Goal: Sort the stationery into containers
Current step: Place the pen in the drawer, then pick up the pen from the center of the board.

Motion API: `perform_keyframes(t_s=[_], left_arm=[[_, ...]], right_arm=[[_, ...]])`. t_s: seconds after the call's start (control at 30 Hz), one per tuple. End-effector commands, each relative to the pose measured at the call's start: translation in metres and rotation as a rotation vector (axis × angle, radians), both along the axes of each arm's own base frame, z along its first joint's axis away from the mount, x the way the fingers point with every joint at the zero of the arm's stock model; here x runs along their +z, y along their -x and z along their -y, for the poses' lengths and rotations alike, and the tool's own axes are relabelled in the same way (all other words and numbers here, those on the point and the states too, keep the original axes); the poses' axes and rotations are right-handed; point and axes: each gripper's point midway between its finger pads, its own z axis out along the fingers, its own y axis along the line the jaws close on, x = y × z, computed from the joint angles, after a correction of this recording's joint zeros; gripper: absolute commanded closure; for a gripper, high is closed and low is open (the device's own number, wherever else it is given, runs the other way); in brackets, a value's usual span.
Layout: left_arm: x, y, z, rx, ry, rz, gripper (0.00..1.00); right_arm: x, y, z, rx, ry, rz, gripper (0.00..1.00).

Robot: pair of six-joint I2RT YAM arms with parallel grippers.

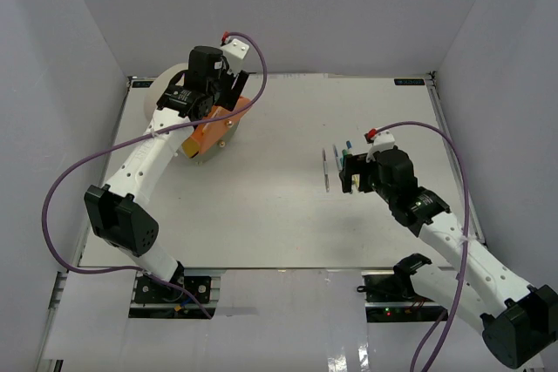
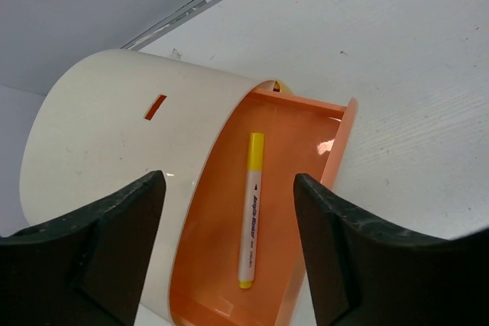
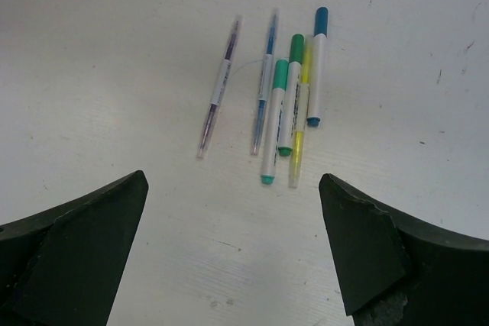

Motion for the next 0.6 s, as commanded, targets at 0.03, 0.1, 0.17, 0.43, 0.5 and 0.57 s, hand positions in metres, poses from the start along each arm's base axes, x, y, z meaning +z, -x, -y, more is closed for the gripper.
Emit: perform_keyframes(t_s=[0.03,0.1,0.17,0.43,0.5,0.57], left_arm=[[0.048,0.007,-0.001,0.016,0.097,0.106,0.13],[0.074,0.014,-0.003,0.045,0.171,0.171,0.04],[0.100,0.028,-0.008,0.072,0.263,0.244,0.02],[0.091,0.080,-0.025,0.095,0.464,0.395,0.02],[0.064,0.085,-0.025,0.101,0.492,0.380,0.02],[0.060,0.093,-0.030,0.106,0.503,0.396,0.02]], right_arm=[[0.015,-0.020,0.000,-0.033,0.026,0.015,0.00],[0.009,-0.031,0.003,-0.060,0.046,-0.022,0.07],[0.004,-0.040,0.011,-0.098,0.066,-0.052,0.10],[-0.024,-0.088,0.026,-0.168,0.104,-0.181,0.30],[-0.040,-0.097,0.033,-0.179,0.126,-0.225,0.34],[-0.044,-0.106,0.037,-0.178,0.122,-0.238,0.36]])
